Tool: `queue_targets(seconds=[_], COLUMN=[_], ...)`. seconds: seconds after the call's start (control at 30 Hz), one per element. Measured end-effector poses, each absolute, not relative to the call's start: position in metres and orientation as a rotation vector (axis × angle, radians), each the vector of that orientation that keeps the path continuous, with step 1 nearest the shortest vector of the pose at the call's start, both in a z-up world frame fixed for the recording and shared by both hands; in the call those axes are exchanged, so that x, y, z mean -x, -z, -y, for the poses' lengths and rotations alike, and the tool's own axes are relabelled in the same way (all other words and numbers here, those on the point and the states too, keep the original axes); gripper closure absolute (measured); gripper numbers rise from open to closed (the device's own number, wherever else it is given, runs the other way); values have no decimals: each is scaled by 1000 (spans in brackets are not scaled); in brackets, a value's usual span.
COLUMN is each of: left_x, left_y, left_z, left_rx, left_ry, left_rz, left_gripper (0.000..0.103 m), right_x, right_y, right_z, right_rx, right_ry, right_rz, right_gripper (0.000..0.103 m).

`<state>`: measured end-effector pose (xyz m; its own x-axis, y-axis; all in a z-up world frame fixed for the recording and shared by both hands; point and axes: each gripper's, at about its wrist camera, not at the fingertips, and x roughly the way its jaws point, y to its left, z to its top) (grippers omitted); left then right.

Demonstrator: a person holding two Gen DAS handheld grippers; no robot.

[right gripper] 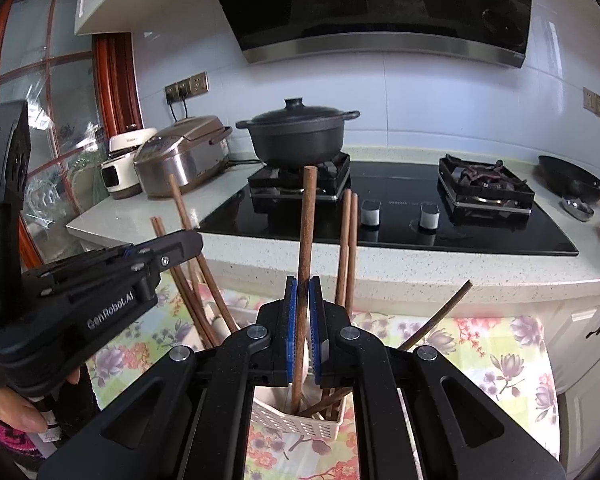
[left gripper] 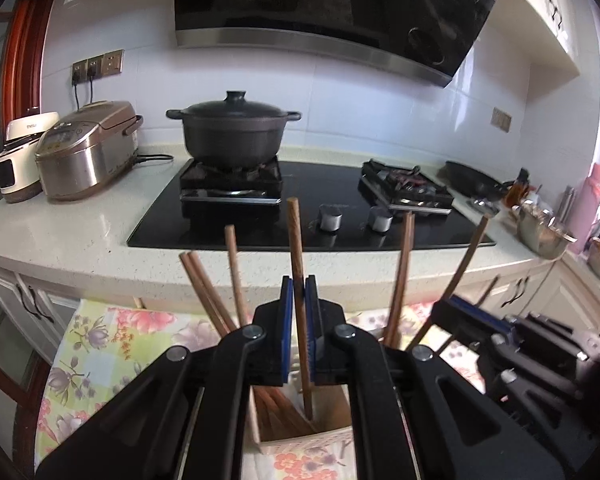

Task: Organize utensils

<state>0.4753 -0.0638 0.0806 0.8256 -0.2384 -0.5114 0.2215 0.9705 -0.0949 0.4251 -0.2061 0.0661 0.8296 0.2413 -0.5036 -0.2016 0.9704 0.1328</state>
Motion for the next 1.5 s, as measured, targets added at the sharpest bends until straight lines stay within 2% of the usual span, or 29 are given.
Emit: queue_targets(seconds=[0.1, 0.23, 0.3, 0.37, 0.43, 0.47, 0.5, 0.6, 0.77, 0.93, 1.5], left_x=[-479, -479, -475, -468, -460, -457, -454, -446, -420, -394, -355], left_y=[-76, -79, -83, -86, -88, -88, -88, -87, -89, -86, -38], left_z=[58, 45, 41, 38, 36, 35, 35, 30, 16, 12, 13], left_rx=[43, 47, 38, 20, -2, -18, -28, -24, -7, -39, -8], left_ry=[231, 204, 196, 183, 168, 160, 157, 139, 102, 77, 98], left_rz=[-560, -543, -528, -509, -483, -474, -470, -462, -406, -350, -406], left_gripper=[94, 79, 73, 53, 42, 39, 38, 25, 5, 5, 5], right_x=[-430, -431, -430, -429, -425, -423, -421, -414, -392, -365, -330], right_y=[-64, -70, -73, -76, -79, -80, -81, -83, -82, -74, -35], right_z=[211, 223, 227, 233, 237, 239, 240, 244, 249, 252, 233], right_rx=[-89, -114, -122, -133, -136, -137, -139, -134, -130, -124, -59], right_ry=[-239, -243, -243, -249, -259, -261, -264, -267, -272, -258, -192], right_rz=[-550, -538, -535, -528, -518, -515, -512, -506, -472, -435, -405], right_gripper=[91, 81, 81, 79, 71, 65, 64, 63, 49, 43, 24])
